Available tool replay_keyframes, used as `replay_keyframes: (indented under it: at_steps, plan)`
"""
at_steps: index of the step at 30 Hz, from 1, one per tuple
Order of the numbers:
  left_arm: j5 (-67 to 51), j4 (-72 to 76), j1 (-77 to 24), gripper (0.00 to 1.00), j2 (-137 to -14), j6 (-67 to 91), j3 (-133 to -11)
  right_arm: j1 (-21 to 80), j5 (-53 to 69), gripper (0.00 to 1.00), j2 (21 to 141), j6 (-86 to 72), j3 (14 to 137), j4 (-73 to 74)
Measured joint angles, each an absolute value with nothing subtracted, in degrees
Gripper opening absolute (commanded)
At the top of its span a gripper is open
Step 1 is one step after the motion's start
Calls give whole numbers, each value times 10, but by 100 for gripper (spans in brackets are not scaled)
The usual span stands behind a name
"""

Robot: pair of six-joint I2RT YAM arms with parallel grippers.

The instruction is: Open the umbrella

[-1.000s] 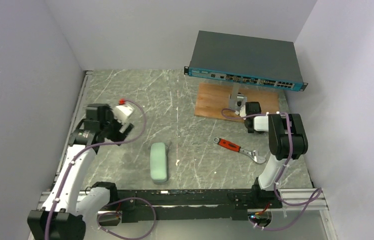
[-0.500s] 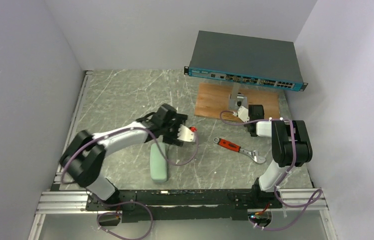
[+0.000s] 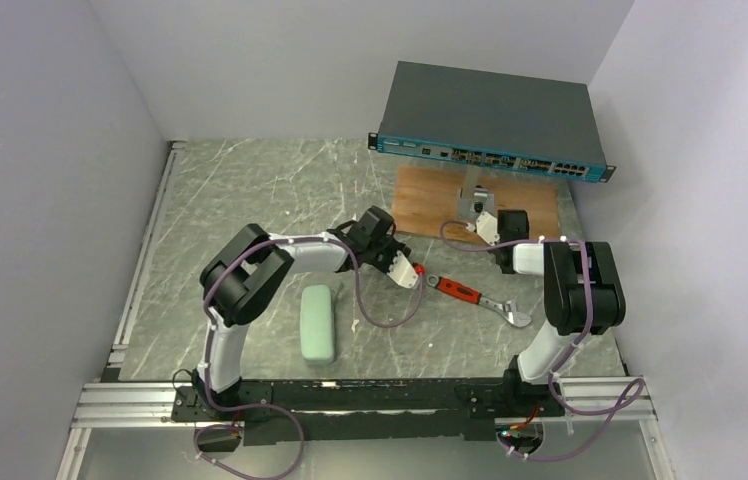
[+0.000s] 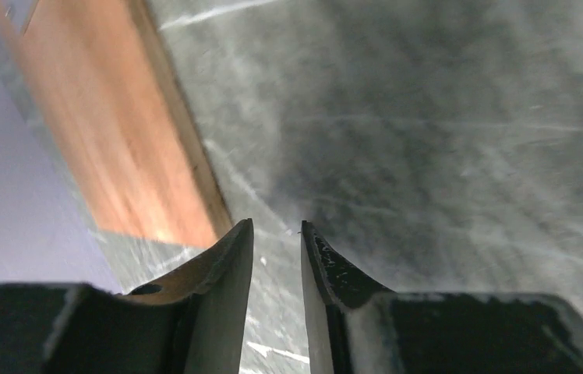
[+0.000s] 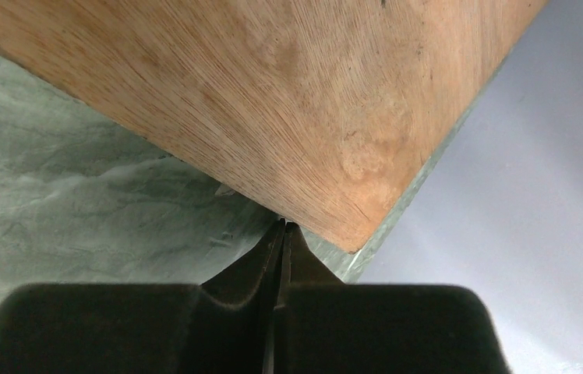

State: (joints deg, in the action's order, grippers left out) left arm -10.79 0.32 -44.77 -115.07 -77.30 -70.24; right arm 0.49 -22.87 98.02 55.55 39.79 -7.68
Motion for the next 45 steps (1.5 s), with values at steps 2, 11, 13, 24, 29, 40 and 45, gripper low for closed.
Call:
replay_keyframes:
  at_steps: [2, 11, 13, 24, 29, 40, 45]
  plan:
    - [-104, -13, -456, 29, -1162, -801, -713, 5, -229, 0, 981, 556, 400, -75]
    - [-46, -49, -485, 22, -1226, -888, -799, 5, -236, 0, 988, 560, 412, -56]
    - [-37, -51, -484, 14, -1242, -900, -821, 5, -238, 0, 990, 560, 416, -51]
    - [-37, -171, -488, 0, -1316, -928, -970, -4, -252, 0, 1013, 568, 449, -13]
    - [-48, -191, -490, 0, -1330, -933, -999, -13, -267, 0, 1044, 567, 489, 10]
    - [-69, -229, -492, 0, -1368, -939, -1071, -37, -279, 0, 1096, 561, 559, 26]
    - [-75, -235, -491, 0, -1372, -947, -1080, -37, -277, 0, 1096, 558, 563, 33]
